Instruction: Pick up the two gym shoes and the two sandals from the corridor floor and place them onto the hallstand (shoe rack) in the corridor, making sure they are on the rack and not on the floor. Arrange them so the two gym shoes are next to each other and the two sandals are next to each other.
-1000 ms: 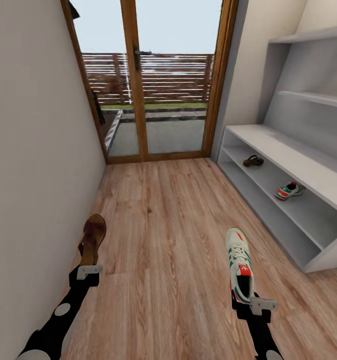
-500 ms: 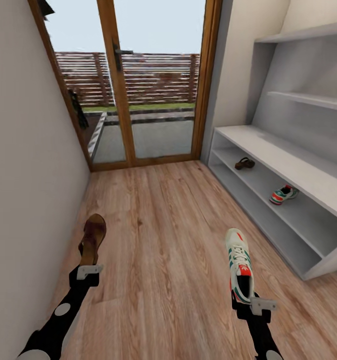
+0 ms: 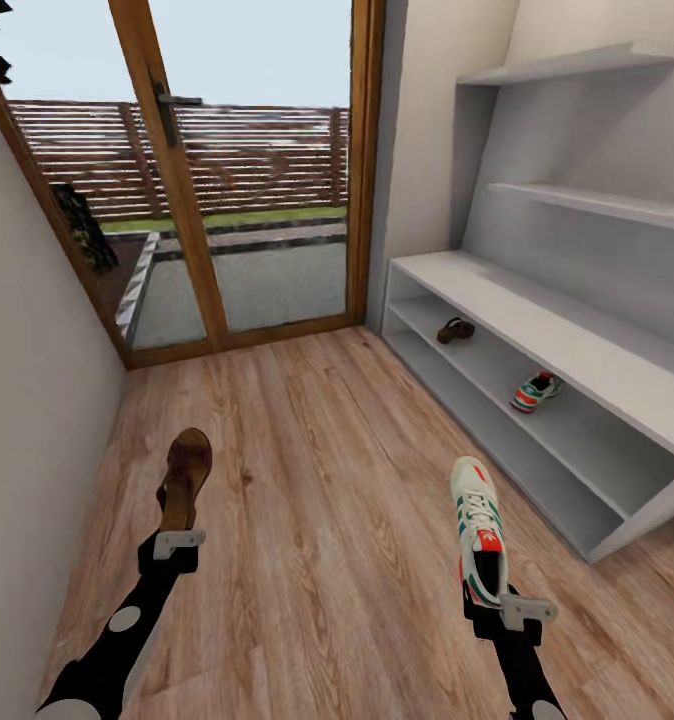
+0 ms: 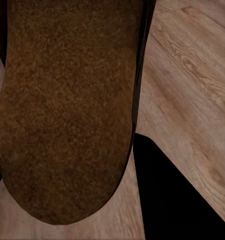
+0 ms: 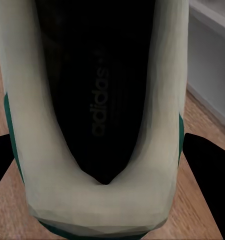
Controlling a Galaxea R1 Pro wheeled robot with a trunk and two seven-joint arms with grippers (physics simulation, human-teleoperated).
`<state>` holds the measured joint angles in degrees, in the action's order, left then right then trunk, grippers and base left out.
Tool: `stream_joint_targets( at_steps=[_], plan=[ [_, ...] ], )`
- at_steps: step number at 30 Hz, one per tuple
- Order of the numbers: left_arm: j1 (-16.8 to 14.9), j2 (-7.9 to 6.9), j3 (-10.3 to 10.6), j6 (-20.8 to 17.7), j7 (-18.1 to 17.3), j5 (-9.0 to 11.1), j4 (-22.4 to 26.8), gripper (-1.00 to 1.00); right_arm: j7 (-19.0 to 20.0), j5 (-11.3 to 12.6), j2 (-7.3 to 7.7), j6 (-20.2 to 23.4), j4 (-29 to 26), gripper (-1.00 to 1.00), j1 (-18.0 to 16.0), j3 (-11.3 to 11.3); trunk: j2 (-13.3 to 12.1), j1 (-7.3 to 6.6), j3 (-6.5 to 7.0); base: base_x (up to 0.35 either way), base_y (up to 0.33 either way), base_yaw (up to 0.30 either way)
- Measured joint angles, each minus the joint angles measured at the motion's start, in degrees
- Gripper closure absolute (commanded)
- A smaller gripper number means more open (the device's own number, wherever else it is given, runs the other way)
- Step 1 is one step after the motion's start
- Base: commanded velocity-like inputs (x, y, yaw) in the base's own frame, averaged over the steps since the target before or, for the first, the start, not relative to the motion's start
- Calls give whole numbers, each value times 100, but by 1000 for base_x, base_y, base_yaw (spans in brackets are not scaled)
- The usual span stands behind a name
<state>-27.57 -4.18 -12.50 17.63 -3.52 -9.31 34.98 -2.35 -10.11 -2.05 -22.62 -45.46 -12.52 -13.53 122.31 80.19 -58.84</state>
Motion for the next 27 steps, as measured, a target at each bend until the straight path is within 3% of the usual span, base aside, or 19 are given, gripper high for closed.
stream_joint_targets(
  at_steps=[4,19,27],
  plan=[
    [1,-1,0,-1,0,0,1,100,-5,1,0,-2,-5,100,-1,0,0,0,0,334,149,-165],
    [2,7,0,-1,0,0,-3,100,-8,1,-9,-1,0,100,-1,2,0,0,0,334,149,-10],
    [0,4,0,-1,0,0,-34,100,-17,0,-8,-5,1,100,0,1,0,0,25,315,185,-197]
  ],
)
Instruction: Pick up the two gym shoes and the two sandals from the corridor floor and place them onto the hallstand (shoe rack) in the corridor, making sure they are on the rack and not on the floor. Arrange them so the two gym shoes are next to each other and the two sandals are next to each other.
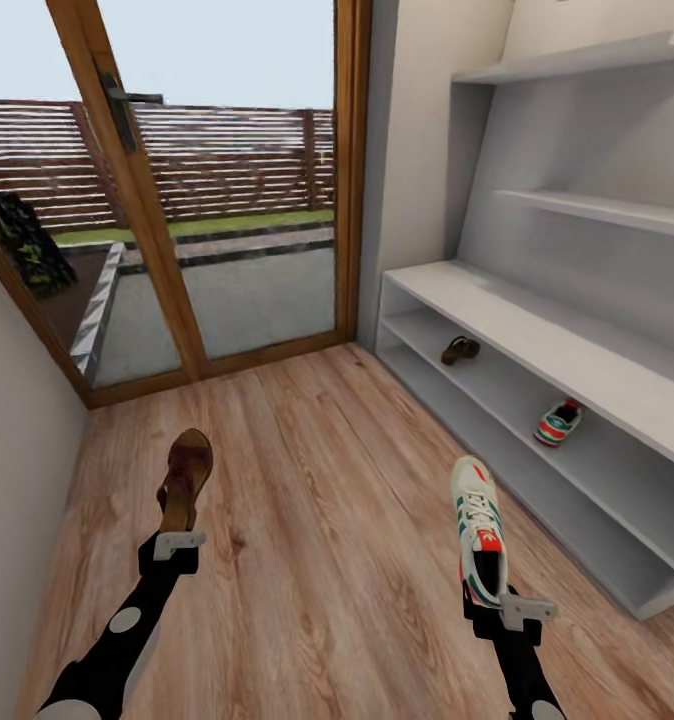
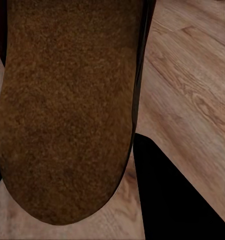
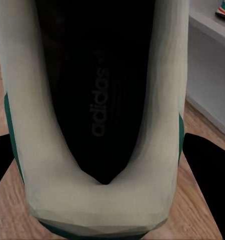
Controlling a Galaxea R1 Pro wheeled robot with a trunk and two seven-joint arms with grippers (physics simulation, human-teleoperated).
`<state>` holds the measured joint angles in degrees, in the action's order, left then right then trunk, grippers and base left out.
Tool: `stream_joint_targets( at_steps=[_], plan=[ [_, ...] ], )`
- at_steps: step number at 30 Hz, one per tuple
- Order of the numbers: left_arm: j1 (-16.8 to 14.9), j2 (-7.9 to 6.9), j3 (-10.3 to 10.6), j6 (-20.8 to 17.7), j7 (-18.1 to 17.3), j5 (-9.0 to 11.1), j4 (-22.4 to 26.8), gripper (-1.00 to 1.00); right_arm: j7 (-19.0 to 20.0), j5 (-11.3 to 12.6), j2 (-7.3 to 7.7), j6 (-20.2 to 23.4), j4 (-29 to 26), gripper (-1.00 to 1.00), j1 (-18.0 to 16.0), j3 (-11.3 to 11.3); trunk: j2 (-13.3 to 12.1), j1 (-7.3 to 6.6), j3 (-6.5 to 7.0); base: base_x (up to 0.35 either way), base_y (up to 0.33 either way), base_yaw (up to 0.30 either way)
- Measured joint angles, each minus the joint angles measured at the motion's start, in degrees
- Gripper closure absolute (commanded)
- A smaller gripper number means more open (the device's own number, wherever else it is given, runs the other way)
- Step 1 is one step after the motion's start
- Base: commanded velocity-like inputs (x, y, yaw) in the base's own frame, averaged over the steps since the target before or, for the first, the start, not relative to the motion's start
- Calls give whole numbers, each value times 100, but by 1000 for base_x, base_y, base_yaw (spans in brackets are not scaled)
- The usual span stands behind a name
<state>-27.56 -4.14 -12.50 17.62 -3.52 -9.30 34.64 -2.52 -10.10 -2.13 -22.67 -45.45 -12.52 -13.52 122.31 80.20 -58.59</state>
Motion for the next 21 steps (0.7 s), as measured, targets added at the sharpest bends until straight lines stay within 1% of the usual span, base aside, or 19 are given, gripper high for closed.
stream_joint_targets(
  at_steps=[16,21],
  plan=[
    [0,-4,0,0,0,0,-9,100,-1,-3,2,4,-1,100,0,0,0,0,77,293,215,-261],
    [0,-3,1,14,0,1,-10,100,0,-2,0,5,-2,100,0,-1,0,1,101,251,133,-262]
  ],
)
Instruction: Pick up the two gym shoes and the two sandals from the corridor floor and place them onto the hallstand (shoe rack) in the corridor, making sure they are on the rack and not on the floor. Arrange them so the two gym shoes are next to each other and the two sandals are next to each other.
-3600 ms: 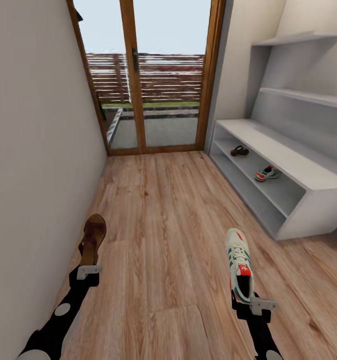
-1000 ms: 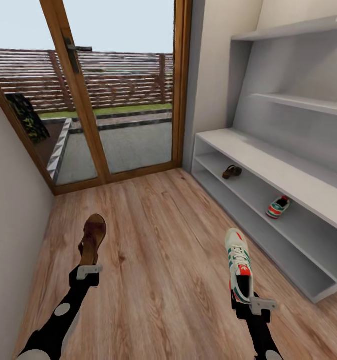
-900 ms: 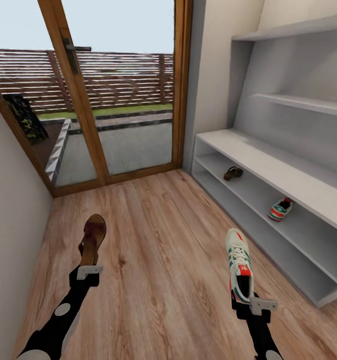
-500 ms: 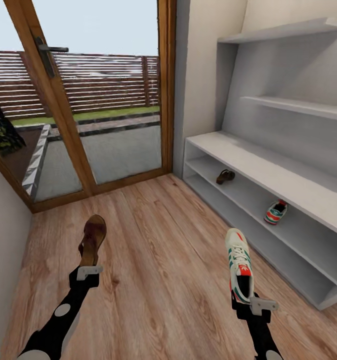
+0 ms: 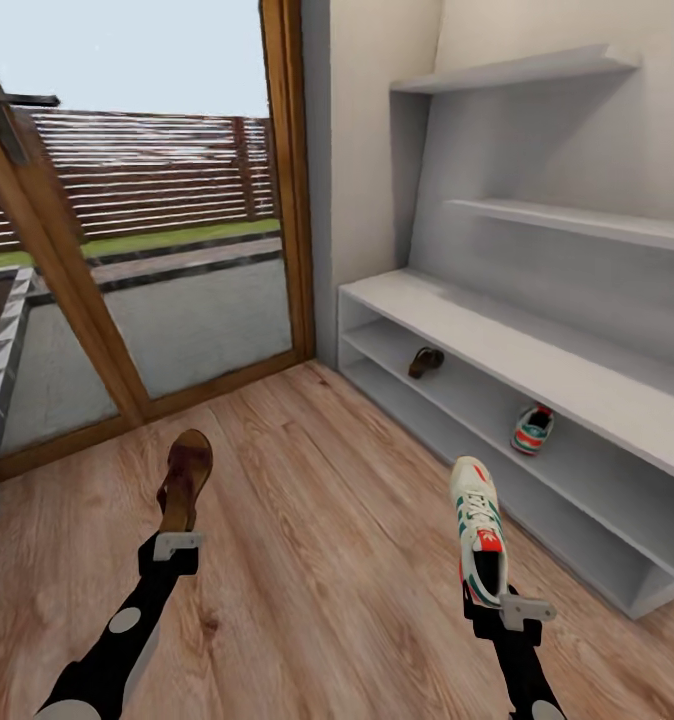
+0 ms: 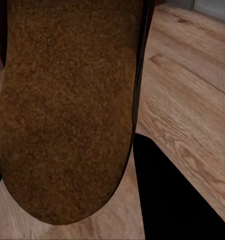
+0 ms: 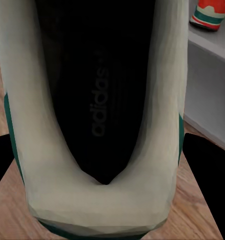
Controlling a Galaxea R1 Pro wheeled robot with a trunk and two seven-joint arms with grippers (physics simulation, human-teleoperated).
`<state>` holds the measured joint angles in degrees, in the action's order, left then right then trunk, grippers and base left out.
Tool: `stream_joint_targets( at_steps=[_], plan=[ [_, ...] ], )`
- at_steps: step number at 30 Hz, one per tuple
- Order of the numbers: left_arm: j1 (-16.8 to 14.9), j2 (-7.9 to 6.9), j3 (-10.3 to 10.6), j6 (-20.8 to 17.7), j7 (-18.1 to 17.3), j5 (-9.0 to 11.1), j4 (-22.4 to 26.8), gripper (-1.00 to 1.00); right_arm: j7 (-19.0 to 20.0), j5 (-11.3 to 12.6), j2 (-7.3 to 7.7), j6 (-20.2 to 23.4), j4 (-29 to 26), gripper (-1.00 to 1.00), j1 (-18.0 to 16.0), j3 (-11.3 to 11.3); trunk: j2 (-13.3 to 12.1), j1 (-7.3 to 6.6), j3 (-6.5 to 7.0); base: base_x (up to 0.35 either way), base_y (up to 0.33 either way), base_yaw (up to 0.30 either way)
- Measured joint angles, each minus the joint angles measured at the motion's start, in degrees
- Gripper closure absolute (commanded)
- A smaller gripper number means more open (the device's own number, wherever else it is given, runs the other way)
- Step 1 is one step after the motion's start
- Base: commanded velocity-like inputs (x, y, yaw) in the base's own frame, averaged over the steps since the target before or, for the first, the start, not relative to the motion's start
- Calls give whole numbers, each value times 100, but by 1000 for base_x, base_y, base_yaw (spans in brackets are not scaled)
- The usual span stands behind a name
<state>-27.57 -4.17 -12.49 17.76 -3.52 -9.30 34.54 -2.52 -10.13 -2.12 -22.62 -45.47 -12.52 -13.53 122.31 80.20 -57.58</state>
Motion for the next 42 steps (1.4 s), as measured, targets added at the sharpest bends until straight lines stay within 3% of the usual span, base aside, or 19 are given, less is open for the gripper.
stream_joint_targets(
  at_steps=[10,13,15,18,22,26,30,42],
  plan=[
    [5,3,6,224,6,0,-385,100,-8,8,10,-78,255,100,1,-5,0,2,48,33,13,-262],
    [8,7,9,556,6,-7,-614,100,-7,7,25,-432,624,100,1,-8,0,3,62,2,1,-262],
    [13,17,11,869,8,-18,-979,100,-6,-1,42,-1084,1214,100,3,-6,-1,3,70,0,0,-262],
    [13,18,7,945,10,-11,-1109,100,-9,1,52,-1238,1396,100,1,-9,0,2,86,0,0,-262],
    [17,13,0,976,22,18,-1180,100,-17,6,64,-1297,1481,100,1,-14,0,2,106,0,0,-262],
    [17,14,-1,988,23,294,-1191,100,-19,11,71,-1306,1498,100,1,-19,0,2,125,15,20,-264],
    [17,5,6,991,16,434,-1191,100,-20,12,76,-1308,1502,100,0,-20,0,1,140,96,178,-277],
    [18,9,19,992,4,476,-1191,100,-17,10,71,-1309,1684,100,0,-14,0,2,144,101,286,-291]
  ],
)
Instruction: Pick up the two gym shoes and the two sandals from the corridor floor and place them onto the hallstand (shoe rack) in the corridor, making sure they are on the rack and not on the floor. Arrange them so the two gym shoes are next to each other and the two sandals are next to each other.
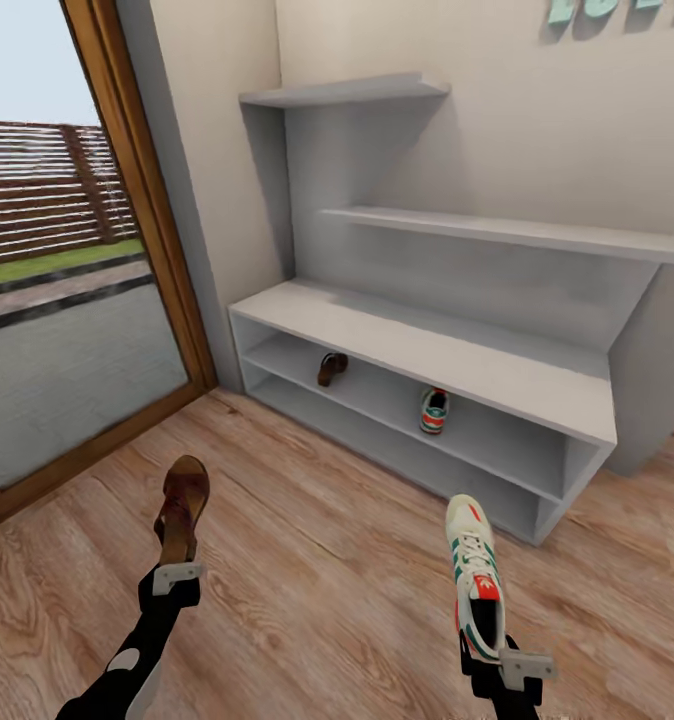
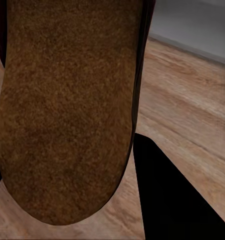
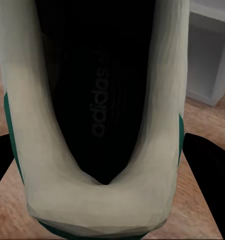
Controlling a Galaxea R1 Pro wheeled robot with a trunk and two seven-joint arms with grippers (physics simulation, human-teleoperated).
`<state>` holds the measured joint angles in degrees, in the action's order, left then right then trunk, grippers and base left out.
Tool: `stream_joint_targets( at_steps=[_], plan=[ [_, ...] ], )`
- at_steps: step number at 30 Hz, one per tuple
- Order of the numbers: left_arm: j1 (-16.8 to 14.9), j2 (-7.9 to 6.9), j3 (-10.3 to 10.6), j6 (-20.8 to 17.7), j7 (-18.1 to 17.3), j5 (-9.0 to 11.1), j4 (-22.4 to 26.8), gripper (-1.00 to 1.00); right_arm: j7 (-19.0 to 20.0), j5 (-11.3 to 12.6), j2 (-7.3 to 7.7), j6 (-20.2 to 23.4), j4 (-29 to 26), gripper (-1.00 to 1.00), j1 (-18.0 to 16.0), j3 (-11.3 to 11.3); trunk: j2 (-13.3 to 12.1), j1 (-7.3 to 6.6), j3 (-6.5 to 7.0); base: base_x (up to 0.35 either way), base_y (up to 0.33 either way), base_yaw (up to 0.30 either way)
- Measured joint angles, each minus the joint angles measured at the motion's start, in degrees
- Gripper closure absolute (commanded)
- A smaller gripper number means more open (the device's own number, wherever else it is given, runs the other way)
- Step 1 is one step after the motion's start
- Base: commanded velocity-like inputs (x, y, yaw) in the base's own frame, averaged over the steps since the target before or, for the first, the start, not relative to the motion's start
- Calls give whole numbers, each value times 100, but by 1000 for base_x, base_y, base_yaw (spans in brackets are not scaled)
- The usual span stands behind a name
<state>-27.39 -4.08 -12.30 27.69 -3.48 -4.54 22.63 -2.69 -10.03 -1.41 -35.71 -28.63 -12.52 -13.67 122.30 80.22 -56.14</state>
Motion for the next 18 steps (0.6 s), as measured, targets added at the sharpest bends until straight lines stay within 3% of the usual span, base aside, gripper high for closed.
stream_joint_targets(
  at_steps=[18],
  plan=[
    [0,2,16,-1,-18,-1,5,100,0,1,-2,0,22,100,0,0,0,-1,0,109,309,-293]
  ],
)
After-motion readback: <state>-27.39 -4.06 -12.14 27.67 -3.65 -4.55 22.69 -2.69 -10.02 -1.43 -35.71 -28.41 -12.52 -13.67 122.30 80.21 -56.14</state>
